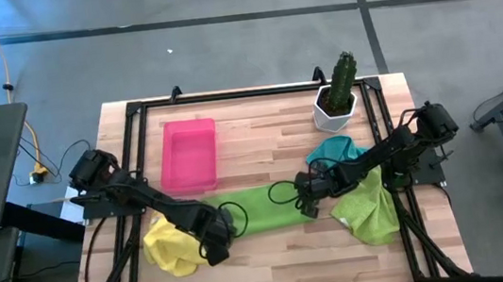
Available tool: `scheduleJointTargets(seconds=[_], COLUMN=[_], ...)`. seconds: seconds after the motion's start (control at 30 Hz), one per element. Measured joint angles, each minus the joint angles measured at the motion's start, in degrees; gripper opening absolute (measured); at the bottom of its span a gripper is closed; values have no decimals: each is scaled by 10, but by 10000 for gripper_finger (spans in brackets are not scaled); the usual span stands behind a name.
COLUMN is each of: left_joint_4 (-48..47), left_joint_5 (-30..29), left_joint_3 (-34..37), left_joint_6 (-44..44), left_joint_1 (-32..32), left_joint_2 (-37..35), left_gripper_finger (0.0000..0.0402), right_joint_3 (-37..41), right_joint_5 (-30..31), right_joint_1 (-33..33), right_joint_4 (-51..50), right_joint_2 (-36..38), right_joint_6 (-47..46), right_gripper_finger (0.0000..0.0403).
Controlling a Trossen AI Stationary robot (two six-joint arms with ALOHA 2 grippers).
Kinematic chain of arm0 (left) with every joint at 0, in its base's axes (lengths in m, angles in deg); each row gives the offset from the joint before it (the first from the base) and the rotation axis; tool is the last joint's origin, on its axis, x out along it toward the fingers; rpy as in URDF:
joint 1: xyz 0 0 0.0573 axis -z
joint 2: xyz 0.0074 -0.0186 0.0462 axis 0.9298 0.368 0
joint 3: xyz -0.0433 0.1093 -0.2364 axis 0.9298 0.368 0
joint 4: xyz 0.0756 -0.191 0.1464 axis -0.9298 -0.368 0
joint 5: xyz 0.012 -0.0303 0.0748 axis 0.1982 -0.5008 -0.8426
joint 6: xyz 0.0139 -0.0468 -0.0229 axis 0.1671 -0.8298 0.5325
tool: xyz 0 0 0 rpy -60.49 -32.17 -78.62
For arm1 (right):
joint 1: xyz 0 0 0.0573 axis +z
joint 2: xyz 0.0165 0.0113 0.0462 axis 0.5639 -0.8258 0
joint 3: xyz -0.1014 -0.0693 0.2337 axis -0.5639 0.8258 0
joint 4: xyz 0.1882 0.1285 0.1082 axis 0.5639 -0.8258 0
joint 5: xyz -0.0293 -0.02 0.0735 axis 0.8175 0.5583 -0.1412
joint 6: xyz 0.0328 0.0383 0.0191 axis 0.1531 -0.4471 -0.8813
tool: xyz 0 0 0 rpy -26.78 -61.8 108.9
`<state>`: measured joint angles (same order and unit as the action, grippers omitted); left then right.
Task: Roll microfiber towels into tight, uniform cylinder then place into a basket
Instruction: Roll the green microfiber cloth
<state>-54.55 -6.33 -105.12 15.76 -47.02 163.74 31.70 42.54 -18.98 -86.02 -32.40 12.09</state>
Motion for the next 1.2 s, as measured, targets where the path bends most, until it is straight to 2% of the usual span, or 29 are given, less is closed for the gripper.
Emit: scheduleJointTargets(seconds=[0.13, 0.27, 0.4, 0.53, 0.67, 0.8, 0.9, 1.2], left_joint_4=[-1, -2, -25, -78, -124, -150, -166, -191], left_joint_5=[-53, -99, -117, -120, -121, -120, -120, -128], left_joint_3=[-34, -57, -85, -130, -179, -223, -253, -332], left_joint_6=[40, 63, 84, 109, 114, 112, 93, 13], left_joint_1=[0, -4, -8, -7, 2, 23, 44, 112], left_joint_2=[0, 0, 0, 0, 0, 0, 0, 0], left_gripper_finger=[120, 120, 120, 120, 120, 120, 120, 120], right_joint_3=[0, 0, -4, -38, -91, -131, -149, -229], right_joint_5=[-21, -56, -139, -157, -124, -124, -139, -223], right_joint_1=[11, 43, 75, 86, 71, 42, 17, -29], right_joint_4=[-18, 18, 74, 47, 51, 131, 174, 183], right_joint_2=[1, 0, -1, 7, 10, -10, -45, -176], right_joint_6=[-56, -86, -61, 35, 202, 329, 389, 540], right_gripper_finger=[113, 113, 113, 113, 113, 113, 113, 113])
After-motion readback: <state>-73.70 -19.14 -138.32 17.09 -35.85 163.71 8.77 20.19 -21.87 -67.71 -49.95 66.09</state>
